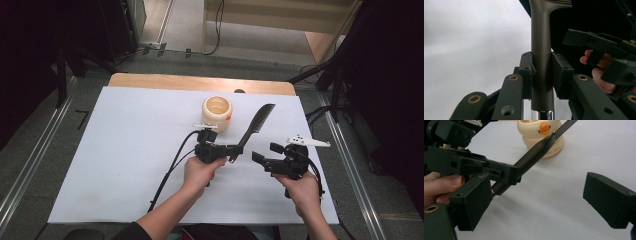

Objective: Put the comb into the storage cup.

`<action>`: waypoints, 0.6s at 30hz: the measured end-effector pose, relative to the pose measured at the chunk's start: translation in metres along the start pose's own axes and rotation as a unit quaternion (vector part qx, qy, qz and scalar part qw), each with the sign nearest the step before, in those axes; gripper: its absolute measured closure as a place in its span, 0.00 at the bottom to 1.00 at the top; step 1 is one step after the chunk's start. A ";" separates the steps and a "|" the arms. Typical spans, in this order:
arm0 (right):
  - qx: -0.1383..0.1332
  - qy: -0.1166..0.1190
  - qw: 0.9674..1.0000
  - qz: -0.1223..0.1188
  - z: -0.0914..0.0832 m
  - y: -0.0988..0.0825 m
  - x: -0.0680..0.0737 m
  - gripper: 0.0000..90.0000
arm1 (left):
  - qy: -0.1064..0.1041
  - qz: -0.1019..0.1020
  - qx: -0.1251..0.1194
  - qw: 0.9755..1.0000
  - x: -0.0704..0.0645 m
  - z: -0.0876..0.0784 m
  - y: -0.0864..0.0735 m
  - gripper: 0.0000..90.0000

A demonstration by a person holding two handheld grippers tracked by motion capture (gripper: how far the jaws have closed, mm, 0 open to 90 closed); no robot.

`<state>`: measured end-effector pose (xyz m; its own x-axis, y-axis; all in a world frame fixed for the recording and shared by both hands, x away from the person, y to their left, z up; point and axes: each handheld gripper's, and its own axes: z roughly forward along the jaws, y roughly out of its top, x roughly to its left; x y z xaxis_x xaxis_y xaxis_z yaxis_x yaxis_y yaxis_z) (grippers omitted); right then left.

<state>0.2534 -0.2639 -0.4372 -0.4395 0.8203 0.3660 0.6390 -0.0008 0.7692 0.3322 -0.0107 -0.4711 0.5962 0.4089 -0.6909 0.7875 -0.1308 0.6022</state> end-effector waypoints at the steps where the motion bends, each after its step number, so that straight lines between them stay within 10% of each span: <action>1: 0.002 0.001 1.000 0.002 0.001 0.001 0.000 0.16 | 0.001 0.001 -0.001 1.000 0.000 0.001 -0.001 0.81; 18: 0.005 -0.032 0.999 0.031 0.015 0.021 -0.002 0.22 | 0.002 -0.004 -0.027 1.000 0.004 0.004 -0.005 0.81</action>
<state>0.2777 -0.2568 -0.4297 -0.3579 0.8537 0.3783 0.6703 -0.0471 0.7406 0.3309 -0.0123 -0.4785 0.5888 0.4139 -0.6943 0.7829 -0.0786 0.6171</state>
